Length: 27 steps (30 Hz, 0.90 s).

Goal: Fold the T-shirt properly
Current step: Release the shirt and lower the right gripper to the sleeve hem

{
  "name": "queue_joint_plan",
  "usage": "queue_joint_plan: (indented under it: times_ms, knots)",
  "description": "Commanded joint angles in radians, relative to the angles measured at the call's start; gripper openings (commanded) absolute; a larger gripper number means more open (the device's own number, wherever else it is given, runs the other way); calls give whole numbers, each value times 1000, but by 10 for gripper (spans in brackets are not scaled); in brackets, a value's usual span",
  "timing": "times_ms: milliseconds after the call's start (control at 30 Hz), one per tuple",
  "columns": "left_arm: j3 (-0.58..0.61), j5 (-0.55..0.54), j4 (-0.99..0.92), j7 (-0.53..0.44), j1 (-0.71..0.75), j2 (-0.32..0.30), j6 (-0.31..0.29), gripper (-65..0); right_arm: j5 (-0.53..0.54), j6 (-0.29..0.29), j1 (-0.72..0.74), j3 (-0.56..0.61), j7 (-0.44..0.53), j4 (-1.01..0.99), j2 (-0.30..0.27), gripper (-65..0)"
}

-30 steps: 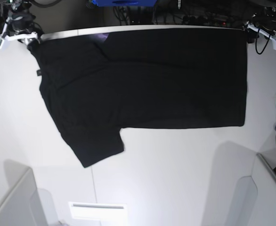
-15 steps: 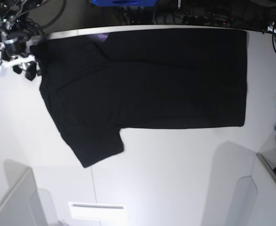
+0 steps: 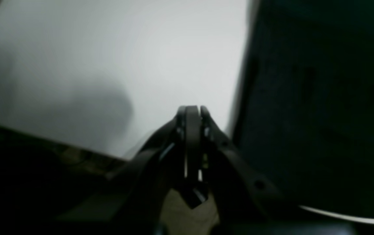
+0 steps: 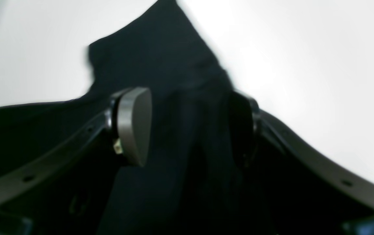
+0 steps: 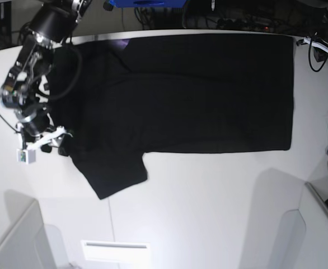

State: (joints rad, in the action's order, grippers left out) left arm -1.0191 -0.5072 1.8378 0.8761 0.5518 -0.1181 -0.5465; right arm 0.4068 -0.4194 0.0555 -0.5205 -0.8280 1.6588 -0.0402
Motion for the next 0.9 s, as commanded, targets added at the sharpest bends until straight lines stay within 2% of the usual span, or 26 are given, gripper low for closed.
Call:
queue_joint_plan:
  times_ms: [0, 100, 200, 433, 533, 600, 767, 867]
  knots:
    - [-7, -14, 20, -19, 4, -12, 7, -650, -19, -6, 50, 10, 22, -27, -8, -296]
    - [-10, -14, 18, -19, -6, -12, 7, -650, -101, -9, 183, 36, 23, -196, -37, -296]
    - [-11, -14, 18, -19, -9, -12, 7, -650, -122, -9, 327, 101, 40, -446, -97, -296]
    - [-11, -14, 18, -19, -9, -12, 7, -650, -125, -9, 548, 251, 286, -972, -192, -296]
    - [-11, -14, 17, -19, -9, -12, 7, -650, -125, -9, 616, 294, 401, -1166, -206, -296]
    - [-11, -14, 17, -19, -9, -12, 7, -650, -127, -9, 633, 316, 447, -1232, -214, -296]
    - [-11, -12, 15, -19, -11, -12, 9, -650, -122, -9, 627, 389, 442, -1238, -215, -296]
    - [-11, -12, 13, -19, -11, -13, 9, -650, -124, -11, 597, 403, 422, -1224, -191, -296]
